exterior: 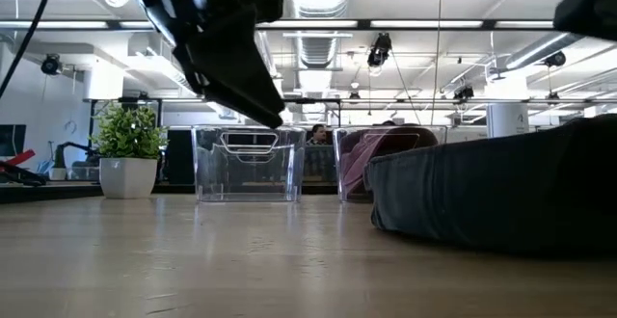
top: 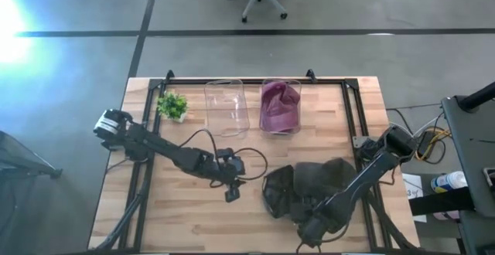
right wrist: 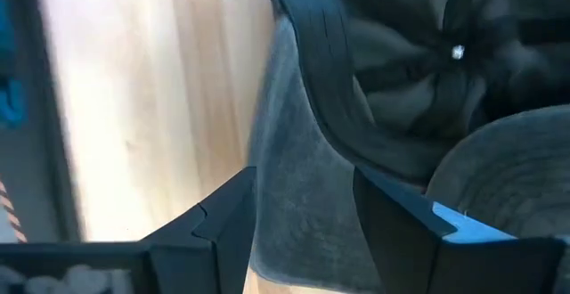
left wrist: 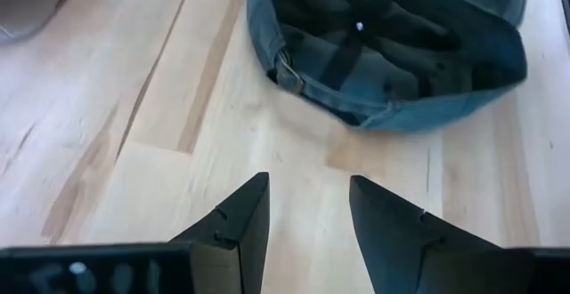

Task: Pick & Place hat
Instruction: Put the left black cap into the left transparent bin

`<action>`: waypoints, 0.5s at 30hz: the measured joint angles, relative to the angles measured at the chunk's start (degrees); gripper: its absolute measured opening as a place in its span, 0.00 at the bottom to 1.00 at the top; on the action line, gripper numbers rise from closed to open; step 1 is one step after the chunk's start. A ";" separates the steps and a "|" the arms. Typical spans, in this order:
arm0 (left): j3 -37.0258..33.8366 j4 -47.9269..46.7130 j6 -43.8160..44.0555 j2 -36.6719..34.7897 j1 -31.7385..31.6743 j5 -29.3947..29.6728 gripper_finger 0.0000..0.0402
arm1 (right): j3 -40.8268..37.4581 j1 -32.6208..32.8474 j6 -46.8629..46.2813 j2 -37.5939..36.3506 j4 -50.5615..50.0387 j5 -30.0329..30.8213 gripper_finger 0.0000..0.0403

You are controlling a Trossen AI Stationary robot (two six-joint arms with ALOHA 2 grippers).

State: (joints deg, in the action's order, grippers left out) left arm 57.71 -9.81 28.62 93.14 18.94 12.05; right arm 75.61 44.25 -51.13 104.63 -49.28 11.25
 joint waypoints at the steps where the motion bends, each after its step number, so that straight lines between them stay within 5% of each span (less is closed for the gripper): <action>1: 0.00 -0.67 0.04 -0.27 0.24 0.00 0.37 | 0.80 0.00 -0.48 -0.36 -0.40 0.19 0.45; 15: 0.00 -10.85 -1.60 -1.60 2.04 2.05 0.37 | 4.88 -0.52 -7.19 7.65 1.48 3.94 0.45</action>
State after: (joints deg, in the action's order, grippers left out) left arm 57.71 -20.66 27.03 91.55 20.98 14.10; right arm 80.49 43.73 -58.32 112.28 -47.80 15.18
